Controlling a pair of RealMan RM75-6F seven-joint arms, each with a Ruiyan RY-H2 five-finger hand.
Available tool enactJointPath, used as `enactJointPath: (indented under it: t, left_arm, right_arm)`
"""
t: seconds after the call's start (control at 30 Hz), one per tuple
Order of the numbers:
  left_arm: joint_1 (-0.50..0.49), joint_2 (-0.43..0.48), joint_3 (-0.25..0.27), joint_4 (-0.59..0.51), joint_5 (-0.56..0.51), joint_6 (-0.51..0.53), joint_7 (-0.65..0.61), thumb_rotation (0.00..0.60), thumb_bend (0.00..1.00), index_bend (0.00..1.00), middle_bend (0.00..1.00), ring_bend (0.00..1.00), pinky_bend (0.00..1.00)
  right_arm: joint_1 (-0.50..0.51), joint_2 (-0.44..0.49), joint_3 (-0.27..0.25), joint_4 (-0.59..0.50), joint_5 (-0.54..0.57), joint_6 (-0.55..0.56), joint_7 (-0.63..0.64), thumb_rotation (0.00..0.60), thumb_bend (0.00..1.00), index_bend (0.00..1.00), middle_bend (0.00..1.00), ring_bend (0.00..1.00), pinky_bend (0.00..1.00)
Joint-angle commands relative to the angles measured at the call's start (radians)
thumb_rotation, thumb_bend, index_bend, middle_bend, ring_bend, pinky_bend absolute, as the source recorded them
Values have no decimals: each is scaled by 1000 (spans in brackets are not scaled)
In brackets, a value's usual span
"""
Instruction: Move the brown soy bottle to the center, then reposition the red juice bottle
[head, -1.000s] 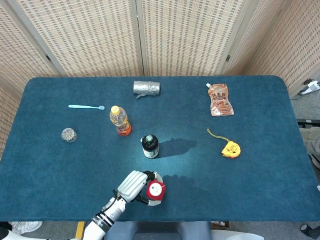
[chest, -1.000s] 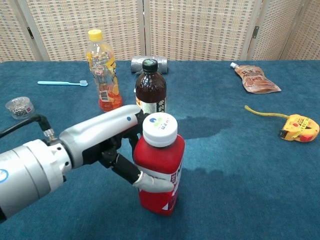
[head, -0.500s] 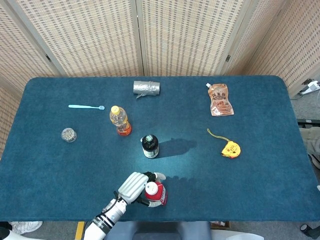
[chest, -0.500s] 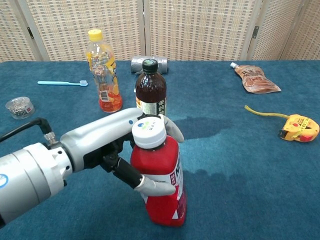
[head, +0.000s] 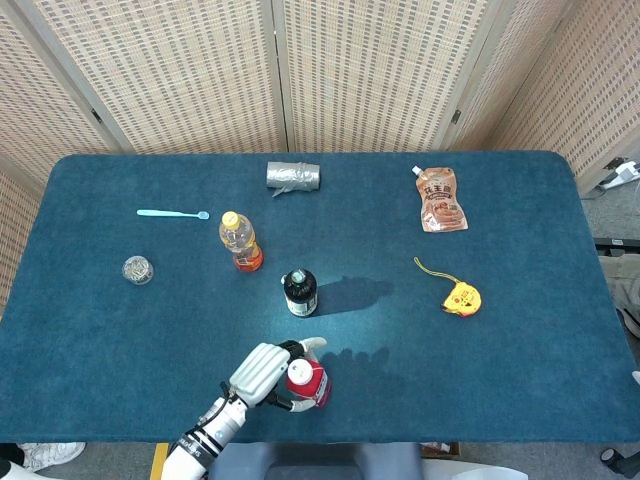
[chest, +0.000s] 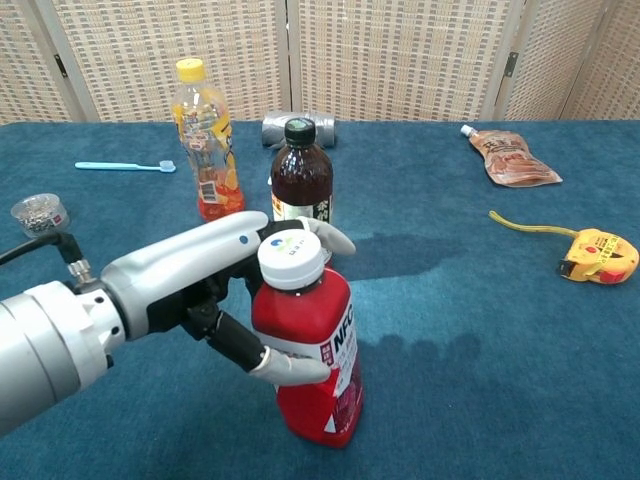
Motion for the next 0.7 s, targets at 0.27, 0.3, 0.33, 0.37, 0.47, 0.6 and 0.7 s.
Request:
enactJointPath:
  t: [0.27,0.3,0.33,0.37,0.47,0.6,0.7]
  left_arm:
    - [13,43,9,-28,-5,13,4,600,122,146,344,280,492]
    - [15,48,10,-31,-5,16,4,600,122,146,343,280,492]
    - [17,52,11,-34,-5,18,4,600,122,146,343,279,492]
    - [19,58,12,-37,-6,21,2,600,122,146,343,279,492]
    - [23,80,15,-59,-17,9,-25,600,122,141,336,273,492]
    - [29,108,25,-81,-5,7,-45,600,123,139,330,267,492]
    - [41,128,38,-100,20,17,-63,600,122,139,330,267,492]
  right_arm:
    - [-1,1,-3,-3,-9,4,-3,600,0,138,277,177,427]
    - [-1,1,-4,-4,-11,3,-4,600,0,138,277,177,427]
    - [0,1,-4,-5,-13,3,-4,600,0,137,277,177,427]
    - [0,1,-5,-5,-15,3,-4,600,0,137,277,177,427]
    - [-1,1,-4,-8,-12,5,-7,600,0,137,277,177,427]
    - [-3,3,-4,-9,-14,10,-3,600,0,138,277,177,427]
    - [-4,3,-4,-10,-15,12,-3,600,0,137,277,177,427]
